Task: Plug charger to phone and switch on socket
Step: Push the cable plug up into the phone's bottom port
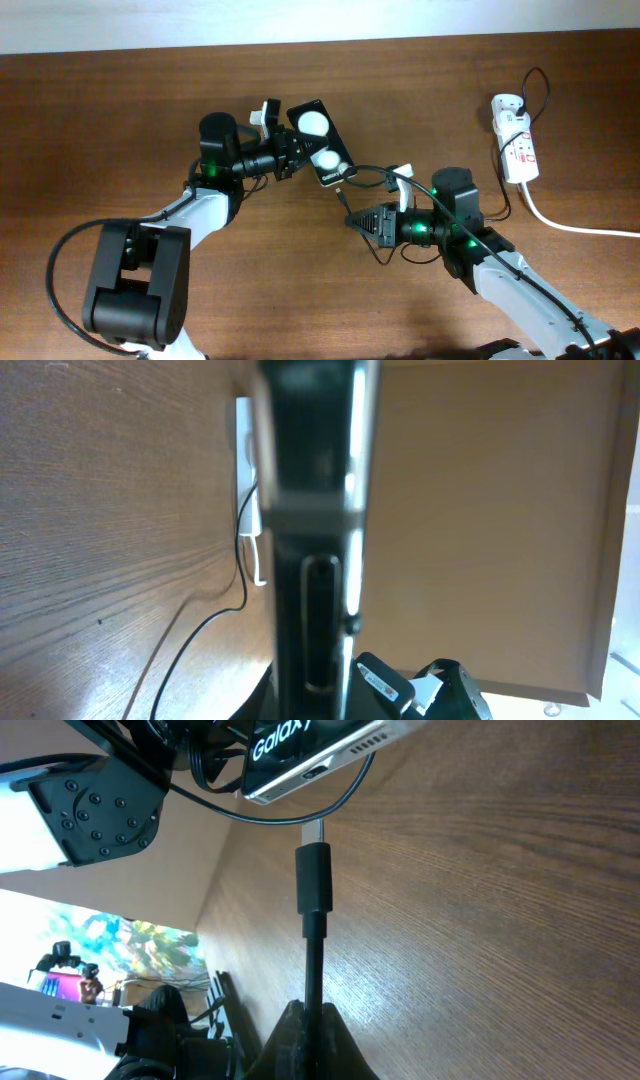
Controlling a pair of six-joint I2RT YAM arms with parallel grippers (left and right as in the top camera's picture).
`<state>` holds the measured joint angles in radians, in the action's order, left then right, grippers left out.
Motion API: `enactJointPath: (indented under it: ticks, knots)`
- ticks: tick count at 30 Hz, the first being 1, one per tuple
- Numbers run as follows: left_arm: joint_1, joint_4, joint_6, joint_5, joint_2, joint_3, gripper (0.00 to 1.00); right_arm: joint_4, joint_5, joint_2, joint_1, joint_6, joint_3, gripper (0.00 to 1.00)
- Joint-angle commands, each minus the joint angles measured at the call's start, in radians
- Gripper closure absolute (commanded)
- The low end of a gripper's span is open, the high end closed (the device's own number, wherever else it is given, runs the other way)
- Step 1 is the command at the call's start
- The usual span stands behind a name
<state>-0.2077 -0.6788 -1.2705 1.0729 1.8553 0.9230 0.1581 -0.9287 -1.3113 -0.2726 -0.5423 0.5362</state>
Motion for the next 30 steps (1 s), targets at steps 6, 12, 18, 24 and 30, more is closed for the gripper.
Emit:
enactJointPath:
  ticks: [6,12,18,24,30]
  knots:
    - [-0.005,-0.013,0.038,0.023,-0.001,0.013,1.0,0.04,0.043,-0.003,0.006,0.006,0.0,0.96]
    - [-0.005,-0.013,0.039,0.022,-0.001,0.013,1.0,0.041,0.065,-0.003,0.006,0.006,0.0,0.96]
    - [-0.005,-0.013,0.046,0.021,-0.001,0.013,1.0,0.04,0.038,-0.003,0.006,0.006,0.0,0.96]
    - [-0.005,-0.013,0.056,0.022,-0.001,0.013,1.0,0.041,0.019,-0.003,0.007,0.006,0.0,0.96]
    - [-0.005,-0.013,0.057,0.02,-0.001,0.013,1.0,0.04,-0.048,-0.003,0.077,0.006,0.0,0.96]
